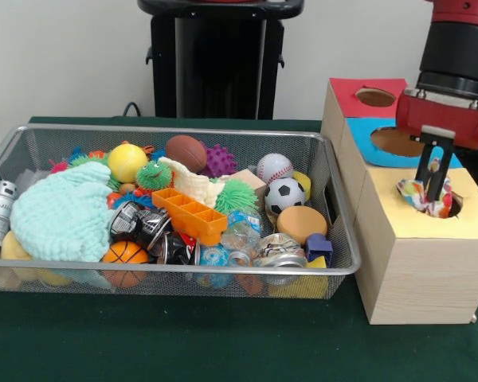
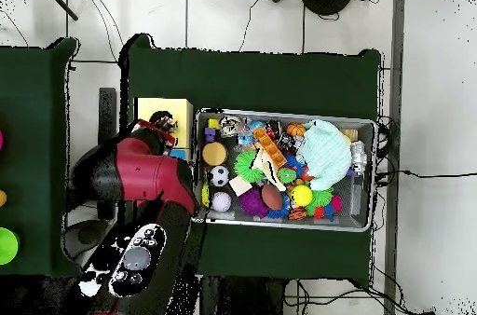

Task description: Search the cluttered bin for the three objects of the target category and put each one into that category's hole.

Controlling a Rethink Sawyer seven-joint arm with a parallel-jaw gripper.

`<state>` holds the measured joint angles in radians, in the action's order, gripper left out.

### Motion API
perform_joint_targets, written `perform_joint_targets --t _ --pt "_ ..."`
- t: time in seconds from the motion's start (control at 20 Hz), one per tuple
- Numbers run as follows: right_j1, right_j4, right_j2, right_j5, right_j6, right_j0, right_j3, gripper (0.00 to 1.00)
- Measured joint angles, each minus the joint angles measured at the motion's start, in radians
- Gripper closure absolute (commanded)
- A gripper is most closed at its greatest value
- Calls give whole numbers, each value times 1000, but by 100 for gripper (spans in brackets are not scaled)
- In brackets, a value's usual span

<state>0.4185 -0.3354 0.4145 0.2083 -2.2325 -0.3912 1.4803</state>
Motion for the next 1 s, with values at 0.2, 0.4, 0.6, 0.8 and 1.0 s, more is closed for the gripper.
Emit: perform_joint_targets --t 0.2,0.4,0.6,0.8,1.0 --pt "-14 0 -8 0 0 16 -15 100" --pt "-23 0 -16 0 0 23 -27 100" --pt "-32 0 -22 0 0 25 -36 100" --pt "-44 0 -25 0 0 28 -46 100" --pt "-55 0 -25 0 0 28 -55 100"
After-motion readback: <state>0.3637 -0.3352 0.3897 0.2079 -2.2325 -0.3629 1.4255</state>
